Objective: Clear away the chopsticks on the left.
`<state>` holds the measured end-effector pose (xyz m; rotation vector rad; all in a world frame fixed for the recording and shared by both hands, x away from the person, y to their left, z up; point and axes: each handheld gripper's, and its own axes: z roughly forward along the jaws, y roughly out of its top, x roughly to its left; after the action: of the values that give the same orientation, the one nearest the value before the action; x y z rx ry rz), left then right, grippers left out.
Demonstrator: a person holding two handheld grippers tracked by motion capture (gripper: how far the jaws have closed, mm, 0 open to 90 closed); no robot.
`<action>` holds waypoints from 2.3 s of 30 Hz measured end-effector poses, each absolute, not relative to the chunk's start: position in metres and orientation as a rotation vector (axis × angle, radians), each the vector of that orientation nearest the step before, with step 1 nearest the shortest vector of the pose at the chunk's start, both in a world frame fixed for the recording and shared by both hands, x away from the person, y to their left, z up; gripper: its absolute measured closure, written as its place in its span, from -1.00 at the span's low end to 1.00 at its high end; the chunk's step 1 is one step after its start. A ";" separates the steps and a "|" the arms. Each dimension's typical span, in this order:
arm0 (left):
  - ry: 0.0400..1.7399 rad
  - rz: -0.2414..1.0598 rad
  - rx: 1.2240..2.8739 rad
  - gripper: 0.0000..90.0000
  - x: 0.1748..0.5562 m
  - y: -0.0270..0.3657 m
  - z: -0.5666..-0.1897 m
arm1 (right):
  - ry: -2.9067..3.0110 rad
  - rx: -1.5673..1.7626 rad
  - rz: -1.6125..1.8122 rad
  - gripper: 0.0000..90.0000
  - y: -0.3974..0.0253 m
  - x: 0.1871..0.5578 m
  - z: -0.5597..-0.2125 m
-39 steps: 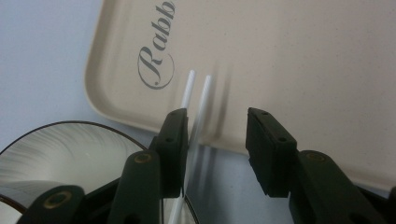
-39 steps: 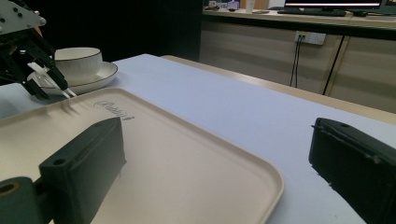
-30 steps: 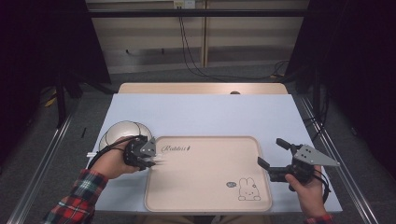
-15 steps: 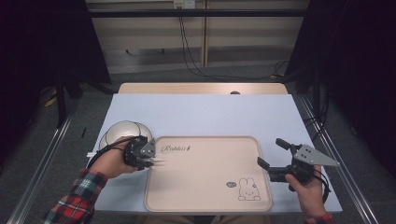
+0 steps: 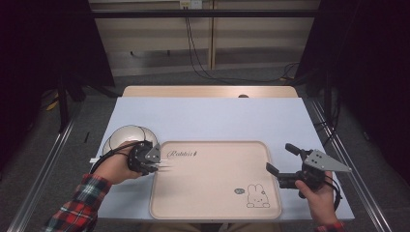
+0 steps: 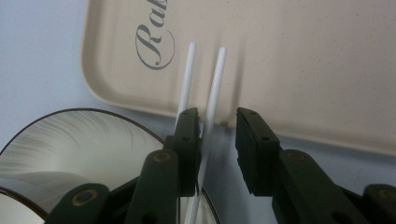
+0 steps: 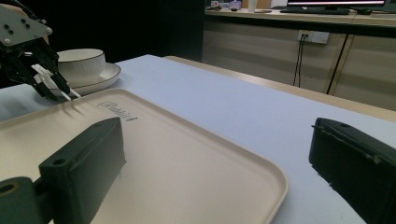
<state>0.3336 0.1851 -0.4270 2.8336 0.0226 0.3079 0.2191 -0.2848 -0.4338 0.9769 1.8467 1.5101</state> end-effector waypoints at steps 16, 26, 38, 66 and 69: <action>-0.012 0.308 2.845 0.65 0.336 0.183 -0.431 | 1.849 0.971 1.516 -0.94 -0.284 0.220 -0.434; -0.019 0.313 2.862 0.85 0.336 0.182 -0.429 | 1.856 0.964 1.513 -0.94 -0.284 0.220 -0.434; 0.068 0.311 2.765 0.93 0.333 0.180 -0.409 | 1.856 0.966 1.510 -0.94 -0.285 0.220 -0.435; 0.459 0.196 2.200 0.94 0.340 0.188 -0.314 | 1.863 0.973 1.506 -0.94 -0.284 0.220 -0.435; 0.477 0.193 2.131 0.93 0.341 0.193 -0.308 | 1.866 0.967 1.504 -0.94 -0.284 0.220 -0.435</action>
<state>0.3409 0.1929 -0.3082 2.1310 0.4774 0.1929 0.2201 -0.2839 -0.4355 0.9671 1.8663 1.5036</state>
